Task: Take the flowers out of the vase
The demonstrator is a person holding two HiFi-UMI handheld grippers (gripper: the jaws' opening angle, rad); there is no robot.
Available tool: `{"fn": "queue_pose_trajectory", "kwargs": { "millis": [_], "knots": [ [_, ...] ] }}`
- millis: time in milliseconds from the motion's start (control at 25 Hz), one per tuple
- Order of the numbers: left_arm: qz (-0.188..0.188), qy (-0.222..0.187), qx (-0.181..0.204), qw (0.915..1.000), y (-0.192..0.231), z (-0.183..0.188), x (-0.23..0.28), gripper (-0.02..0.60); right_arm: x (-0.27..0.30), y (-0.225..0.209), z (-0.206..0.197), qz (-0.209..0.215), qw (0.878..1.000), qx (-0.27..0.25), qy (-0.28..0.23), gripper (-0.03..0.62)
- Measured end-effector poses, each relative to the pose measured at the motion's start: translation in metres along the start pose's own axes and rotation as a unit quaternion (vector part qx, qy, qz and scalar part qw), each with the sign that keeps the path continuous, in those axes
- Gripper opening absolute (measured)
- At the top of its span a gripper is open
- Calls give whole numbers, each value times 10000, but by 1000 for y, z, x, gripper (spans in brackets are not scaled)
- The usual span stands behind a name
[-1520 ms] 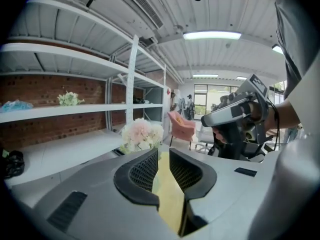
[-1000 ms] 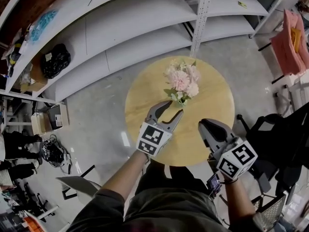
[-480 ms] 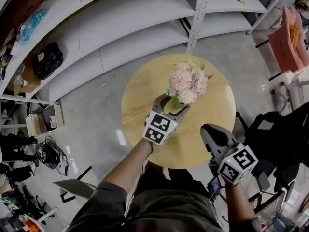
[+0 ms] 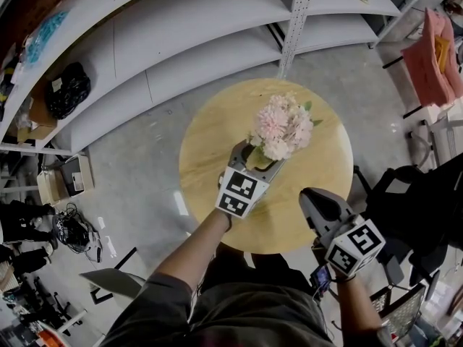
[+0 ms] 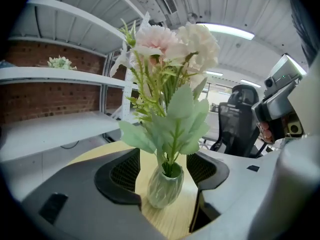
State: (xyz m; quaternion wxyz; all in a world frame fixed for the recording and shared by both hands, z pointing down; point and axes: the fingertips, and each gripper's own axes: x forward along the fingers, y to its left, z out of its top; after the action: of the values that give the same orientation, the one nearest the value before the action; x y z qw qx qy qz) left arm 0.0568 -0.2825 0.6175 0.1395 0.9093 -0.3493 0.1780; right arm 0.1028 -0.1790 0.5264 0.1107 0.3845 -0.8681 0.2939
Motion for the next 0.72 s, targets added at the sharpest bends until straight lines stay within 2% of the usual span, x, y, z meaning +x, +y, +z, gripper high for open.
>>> {"fn": "queue_pose_trajectory", "kwargs": {
  "millis": [120,240,400,560,720],
  "knots": [
    [30,-7,9,10000,1,1,1,283,1,-1,0,7,10000,24,20,15],
    [88,-37,56,9999,3,3,0,230,3,0,0,43,10000,13,33,15],
    [122,-43,132,9998,2,2,0,198,2,-1,-1,52,10000,19,66,14],
    [274,-159,197,9993,4,5,-2,107,0,-4,-3,50,9999,27,85,14],
    [255,-193,210,9993,4,6,-5,94,1,-4,-2,86,9999,62,122,14]
  ]
}}
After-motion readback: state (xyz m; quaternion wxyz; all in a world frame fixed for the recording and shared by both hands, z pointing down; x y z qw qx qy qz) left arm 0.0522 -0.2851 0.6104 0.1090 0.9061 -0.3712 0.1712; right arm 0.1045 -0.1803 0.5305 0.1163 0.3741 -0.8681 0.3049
